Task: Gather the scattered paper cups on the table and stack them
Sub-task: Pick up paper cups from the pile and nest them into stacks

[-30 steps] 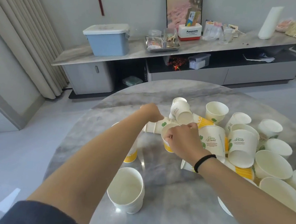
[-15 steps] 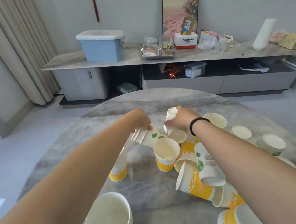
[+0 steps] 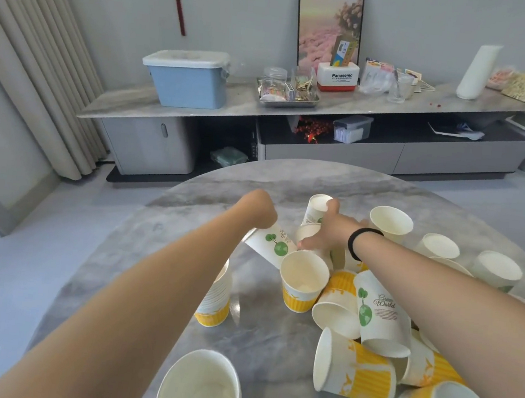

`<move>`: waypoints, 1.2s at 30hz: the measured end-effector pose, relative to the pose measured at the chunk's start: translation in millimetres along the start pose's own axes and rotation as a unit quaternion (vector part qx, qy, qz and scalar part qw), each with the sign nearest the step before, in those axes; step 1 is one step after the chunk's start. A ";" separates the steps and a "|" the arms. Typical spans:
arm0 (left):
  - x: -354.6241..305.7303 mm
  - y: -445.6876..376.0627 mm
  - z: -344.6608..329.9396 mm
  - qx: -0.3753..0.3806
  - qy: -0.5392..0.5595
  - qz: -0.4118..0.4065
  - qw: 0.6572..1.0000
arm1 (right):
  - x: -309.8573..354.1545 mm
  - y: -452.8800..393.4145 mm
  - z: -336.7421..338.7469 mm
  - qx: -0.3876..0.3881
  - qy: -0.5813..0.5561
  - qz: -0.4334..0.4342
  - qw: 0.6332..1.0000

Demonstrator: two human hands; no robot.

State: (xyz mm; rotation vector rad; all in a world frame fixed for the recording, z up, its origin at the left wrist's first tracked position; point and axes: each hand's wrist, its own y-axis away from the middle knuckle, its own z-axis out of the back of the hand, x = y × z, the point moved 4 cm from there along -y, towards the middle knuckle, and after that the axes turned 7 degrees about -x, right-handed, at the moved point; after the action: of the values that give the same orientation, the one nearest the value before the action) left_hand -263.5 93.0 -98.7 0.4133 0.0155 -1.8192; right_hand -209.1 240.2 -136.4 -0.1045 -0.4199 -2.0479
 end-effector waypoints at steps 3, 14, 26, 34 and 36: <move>-2.0 0.4 -0.7 0.008 0.014 -0.006 1.000 | 1.1 -0.4 -5.0 0.004 -0.030 -0.004 1.000; 16.3 2.9 37.0 -0.098 0.197 0.031 0.975 | 11.6 8.5 4.9 0.023 -0.100 0.087 0.991; 7.3 15.2 12.3 0.031 0.430 0.024 0.902 | 25.4 13.7 19.8 0.005 -0.253 0.173 0.952; 12.4 5.9 14.2 -0.116 0.354 0.061 0.926 | 9.2 -11.8 33.1 -0.174 -0.105 0.126 0.971; 14.8 6.8 16.0 -0.131 0.347 0.061 0.927 | 5.3 -19.4 23.7 -0.120 -0.034 0.103 0.987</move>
State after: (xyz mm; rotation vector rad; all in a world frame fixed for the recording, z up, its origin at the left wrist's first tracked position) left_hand -264.9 73.6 -86.6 0.8248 0.6994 -1.4408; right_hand -230.8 252.2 -117.7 -0.3511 -0.1936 -1.8862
